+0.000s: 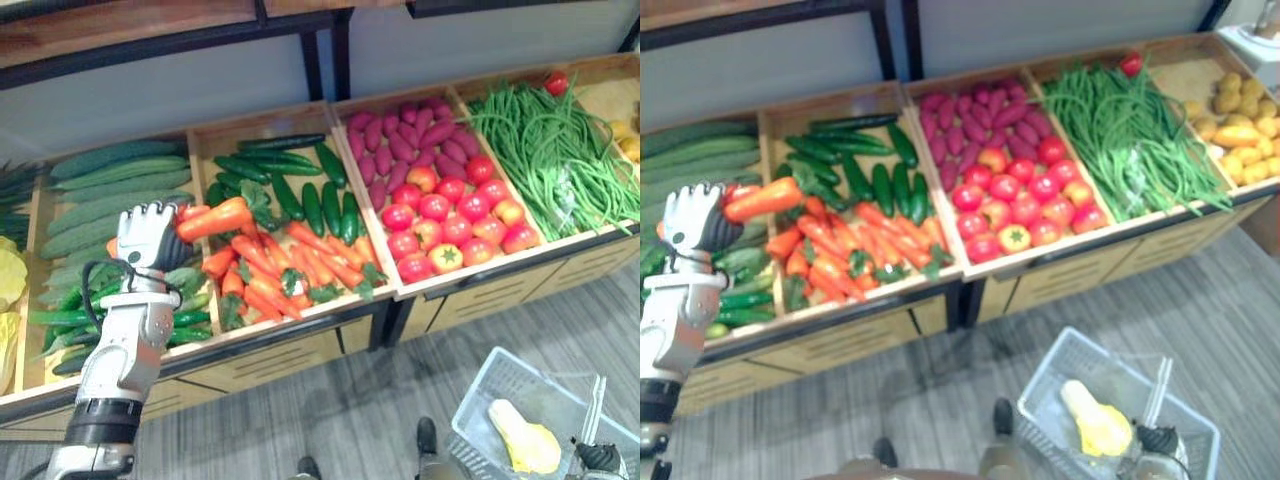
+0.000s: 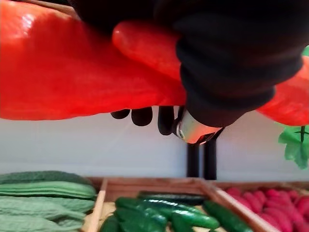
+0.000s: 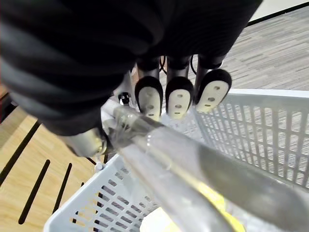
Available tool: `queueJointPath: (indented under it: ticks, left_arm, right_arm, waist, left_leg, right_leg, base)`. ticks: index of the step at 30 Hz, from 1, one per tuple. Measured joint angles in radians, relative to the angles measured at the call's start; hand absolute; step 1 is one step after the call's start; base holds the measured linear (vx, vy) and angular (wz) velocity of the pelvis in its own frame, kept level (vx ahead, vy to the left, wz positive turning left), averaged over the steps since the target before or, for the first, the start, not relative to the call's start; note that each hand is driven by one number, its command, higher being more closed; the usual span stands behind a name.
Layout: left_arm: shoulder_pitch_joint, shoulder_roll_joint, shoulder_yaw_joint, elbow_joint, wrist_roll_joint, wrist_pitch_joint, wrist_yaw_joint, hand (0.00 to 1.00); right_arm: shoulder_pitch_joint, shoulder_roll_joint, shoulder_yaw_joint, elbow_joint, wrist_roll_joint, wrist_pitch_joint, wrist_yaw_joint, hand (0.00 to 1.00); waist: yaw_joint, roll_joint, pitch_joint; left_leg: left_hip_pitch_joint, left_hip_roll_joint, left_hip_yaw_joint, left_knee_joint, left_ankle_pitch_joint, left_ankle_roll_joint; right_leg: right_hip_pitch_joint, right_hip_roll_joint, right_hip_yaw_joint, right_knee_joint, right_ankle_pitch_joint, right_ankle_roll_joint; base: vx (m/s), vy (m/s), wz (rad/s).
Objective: Pick vegetable in the basket
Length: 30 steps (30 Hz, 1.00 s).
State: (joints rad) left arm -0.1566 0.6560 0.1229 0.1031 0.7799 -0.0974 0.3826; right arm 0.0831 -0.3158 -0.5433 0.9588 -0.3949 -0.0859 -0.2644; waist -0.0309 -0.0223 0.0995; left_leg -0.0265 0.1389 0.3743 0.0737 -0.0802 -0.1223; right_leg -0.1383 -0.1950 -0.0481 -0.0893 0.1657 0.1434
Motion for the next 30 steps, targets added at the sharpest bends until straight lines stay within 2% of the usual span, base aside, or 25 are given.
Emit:
queueJointPath:
  ticks: [5,7,10,12,15,18,19,21,25,29,30]
  left_arm:
    - [0.084,-0.038,-0.027,-0.149,-0.113,-0.077,-0.006,1.0]
    - [0.084,-0.038,-0.075,-0.181,-0.151,-0.103,-0.016,1.0]
    - [0.082,-0.038,-0.179,-0.237,-0.213,-0.161,-0.046,1.0]
    - [0.081,-0.038,-0.284,-0.268,-0.27,-0.195,-0.085,1.0]
    - [0.059,-0.038,-0.378,-0.282,-0.309,-0.222,-0.118,1.0]
    - [-0.017,-0.038,-0.506,-0.292,-0.346,-0.255,-0.146,1.0]
    - [-0.046,-0.037,-0.546,-0.293,-0.347,-0.264,-0.158,1.0]
    - [-0.081,-0.037,-0.602,-0.293,-0.347,-0.267,-0.172,1.0]
    - [-0.139,-0.046,-0.7,-0.291,-0.347,-0.272,-0.197,1.0]
    - [-0.155,-0.069,-0.757,-0.266,-0.346,-0.278,-0.222,1.0]
    - [-0.156,-0.069,-0.776,-0.247,-0.346,-0.281,-0.234,1.0]
  right_arm:
    - [-0.026,-0.071,0.033,0.0,-0.039,0.013,0.028,1.0]
    - [-0.046,-0.108,0.076,0.0,-0.041,0.013,0.033,1.0]
    - [-0.092,-0.158,0.152,-0.001,-0.083,0.01,0.042,1.0]
    - [-0.121,-0.193,0.215,-0.019,-0.119,0.01,0.059,1.0]
    - [-0.124,-0.225,0.31,-0.131,-0.148,0.012,0.061,1.0]
    - [-0.141,-0.269,0.436,-0.292,-0.17,0.009,0.071,1.0]
    - [-0.145,-0.285,0.474,-0.338,-0.187,0.009,0.076,1.0]
    - [-0.156,-0.308,0.524,-0.406,-0.194,0.001,0.084,1.0]
    - [-0.222,-0.344,0.644,-0.495,-0.193,-0.02,0.108,1.0]
    - [-0.266,-0.381,0.747,-0.595,-0.183,-0.056,0.122,1.0]
    - [-0.27,-0.383,0.769,-0.63,-0.171,-0.077,0.122,1.0]
  waist:
    - [-0.001,-0.007,-0.014]
    - [-0.002,-0.006,-0.015]
    - [-0.024,-0.002,-0.016]
    - [-0.021,0.005,-0.014]
    - [-0.02,0.019,-0.014]
    - [-0.022,0.028,-0.013]
    - [-0.021,0.029,-0.011]
    - [-0.021,0.035,-0.009]
    - [-0.025,0.05,0.001]
    - [-0.029,0.056,0.007]
    - [-0.041,0.057,0.008]
  left_leg:
    - [0.037,-0.002,0.062,0.012,-0.03,-0.012]
    - [0.046,0.011,0.095,0.059,-0.065,-0.01]
    - [0.051,0.058,0.138,0.187,-0.154,-0.014]
    - [0.083,0.111,0.221,0.284,-0.231,-0.027]
    - [0.105,0.161,0.331,0.375,-0.302,-0.033]
    - [0.14,0.172,0.471,0.423,-0.351,-0.032]
    - [0.163,0.171,0.517,0.426,-0.356,-0.035]
    - [0.195,0.178,0.574,0.433,-0.362,-0.045]
    - [0.26,0.203,0.676,0.439,-0.363,-0.063]
    - [0.312,0.207,0.778,0.425,-0.363,-0.096]
    - [0.329,0.205,0.804,0.418,-0.361,-0.106]
  right_leg:
    - [-0.008,0.006,0.071,0.006,-0.007,-0.01]
    - [-0.011,0.017,0.116,0.011,-0.005,-0.006]
    - [-0.016,0.053,0.2,0.028,0.003,0.007]
    - [-0.019,0.1,0.294,0.044,0.009,0.016]
    - [-0.046,0.145,0.395,0.057,0.01,0.017]
    - [-0.097,0.168,0.476,0.072,0.013,0.02]
    - [-0.106,0.177,0.496,0.079,0.025,0.015]
    - [-0.118,0.203,0.53,0.097,0.043,0.04]
    - [-0.125,0.266,0.6,0.122,0.045,0.042]
    - [-0.14,0.325,0.673,0.133,0.047,0.041]
    - [-0.14,0.341,0.693,0.134,0.046,0.04]
  base:
    - [0.0,0.008,-0.38]
    - [0.0,-0.003,-0.73]
    - [-0.01,-0.004,-0.88]
    - [-0.04,0.026,-1.26]
    - [-0.09,0.06,-1.28]
    - [-0.06,0.097,-1.19]
    - [0.02,0.089,-0.94]
    - [0.07,0.066,-0.76]
    - [0.11,0.045,-0.76]
    - [0.08,0.01,-0.66]
    - [0.05,-0.001,-0.49]
